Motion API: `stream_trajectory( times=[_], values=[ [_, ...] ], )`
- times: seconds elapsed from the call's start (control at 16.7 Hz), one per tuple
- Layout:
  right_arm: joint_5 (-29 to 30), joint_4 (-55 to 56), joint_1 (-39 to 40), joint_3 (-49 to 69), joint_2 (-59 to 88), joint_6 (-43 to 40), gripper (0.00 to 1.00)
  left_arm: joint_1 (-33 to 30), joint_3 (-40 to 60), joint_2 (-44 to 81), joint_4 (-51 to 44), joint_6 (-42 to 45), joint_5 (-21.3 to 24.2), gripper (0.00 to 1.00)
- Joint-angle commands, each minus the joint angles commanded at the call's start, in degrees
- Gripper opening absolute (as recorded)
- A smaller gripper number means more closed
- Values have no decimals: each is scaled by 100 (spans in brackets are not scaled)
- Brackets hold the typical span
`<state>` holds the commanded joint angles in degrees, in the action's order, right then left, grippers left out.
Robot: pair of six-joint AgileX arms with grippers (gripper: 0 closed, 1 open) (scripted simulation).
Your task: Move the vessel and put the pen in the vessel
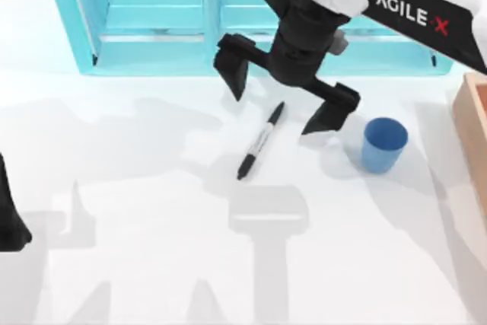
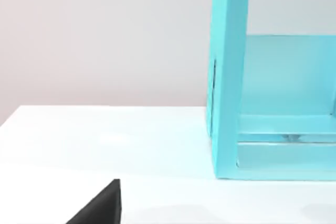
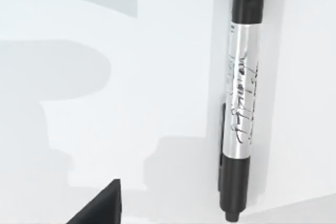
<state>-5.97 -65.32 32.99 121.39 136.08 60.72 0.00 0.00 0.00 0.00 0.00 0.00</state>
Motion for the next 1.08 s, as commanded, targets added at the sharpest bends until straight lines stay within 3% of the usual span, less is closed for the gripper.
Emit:
stream_trajectory(
  times=[0.3,0.66,0.96,1.08],
  values=[
    [3,85,-9,-43,52,-3,100,0,0,0,0,0,0,100],
    [30,1325,106,-491,778,111,100,0,0,0,0,0,0,100],
    [35,1508,129,-572,922,136,100,0,0,0,0,0,0,100],
    [35,1508,129,-572,922,136,85,0,0,0,0,0,0,100]
  ],
)
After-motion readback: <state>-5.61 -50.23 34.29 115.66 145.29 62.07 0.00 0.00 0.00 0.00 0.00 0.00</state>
